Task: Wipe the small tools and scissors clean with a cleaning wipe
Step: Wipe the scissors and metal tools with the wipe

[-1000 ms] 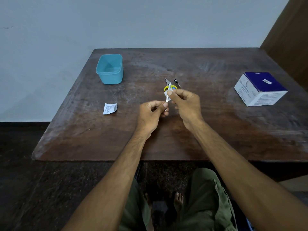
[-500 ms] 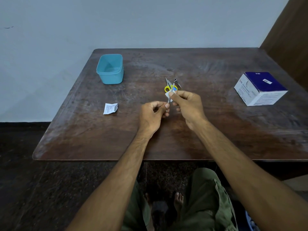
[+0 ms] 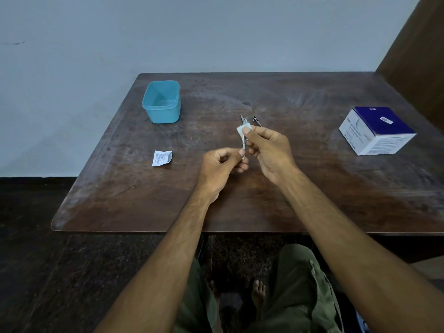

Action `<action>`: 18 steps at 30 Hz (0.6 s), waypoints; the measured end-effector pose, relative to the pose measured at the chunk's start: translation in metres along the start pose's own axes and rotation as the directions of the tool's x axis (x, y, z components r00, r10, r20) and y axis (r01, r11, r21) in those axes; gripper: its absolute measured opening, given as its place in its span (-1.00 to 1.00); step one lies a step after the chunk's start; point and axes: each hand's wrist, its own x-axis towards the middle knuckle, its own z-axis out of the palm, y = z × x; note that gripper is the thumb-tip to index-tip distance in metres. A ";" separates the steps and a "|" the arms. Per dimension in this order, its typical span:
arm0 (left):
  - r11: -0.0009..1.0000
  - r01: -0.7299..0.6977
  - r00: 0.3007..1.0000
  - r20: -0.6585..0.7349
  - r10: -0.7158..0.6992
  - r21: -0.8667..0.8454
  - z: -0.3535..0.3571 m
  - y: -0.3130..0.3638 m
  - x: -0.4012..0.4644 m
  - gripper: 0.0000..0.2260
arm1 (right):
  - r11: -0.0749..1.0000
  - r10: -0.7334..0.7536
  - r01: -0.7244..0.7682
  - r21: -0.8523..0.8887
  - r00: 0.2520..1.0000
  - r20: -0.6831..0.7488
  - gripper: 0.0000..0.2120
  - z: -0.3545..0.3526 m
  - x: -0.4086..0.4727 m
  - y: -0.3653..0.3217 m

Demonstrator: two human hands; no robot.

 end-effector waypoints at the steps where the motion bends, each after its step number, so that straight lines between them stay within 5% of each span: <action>1: 1.000 0.004 1.000 -0.008 -0.004 -0.011 0.000 0.001 0.000 -0.89 | 1.000 0.001 -0.001 0.003 1.000 -0.007 -0.96 0.000 0.000 0.001; 5: 0.993 0.060 0.998 -0.002 -0.060 -0.102 -0.001 0.003 0.001 -0.95 | 0.999 0.021 -0.020 0.025 0.999 -0.036 -0.82 0.001 0.001 -0.001; 11: 0.964 0.148 0.989 0.016 -0.148 -0.223 -0.006 0.007 0.004 -0.95 | 0.997 -0.001 0.010 0.071 0.993 -0.120 -0.96 0.005 -0.005 -0.004; 15: 0.953 0.163 0.985 -0.007 -0.170 -0.254 -0.006 0.008 0.004 -0.94 | 0.918 -0.373 0.333 -0.217 0.911 -0.179 -0.93 0.002 -0.008 -0.004; 18: 0.956 0.162 0.984 -0.031 -0.175 -0.244 -0.004 0.007 0.006 -0.93 | 0.621 -0.636 0.558 -0.550 0.769 0.063 -0.87 0.001 -0.014 -0.001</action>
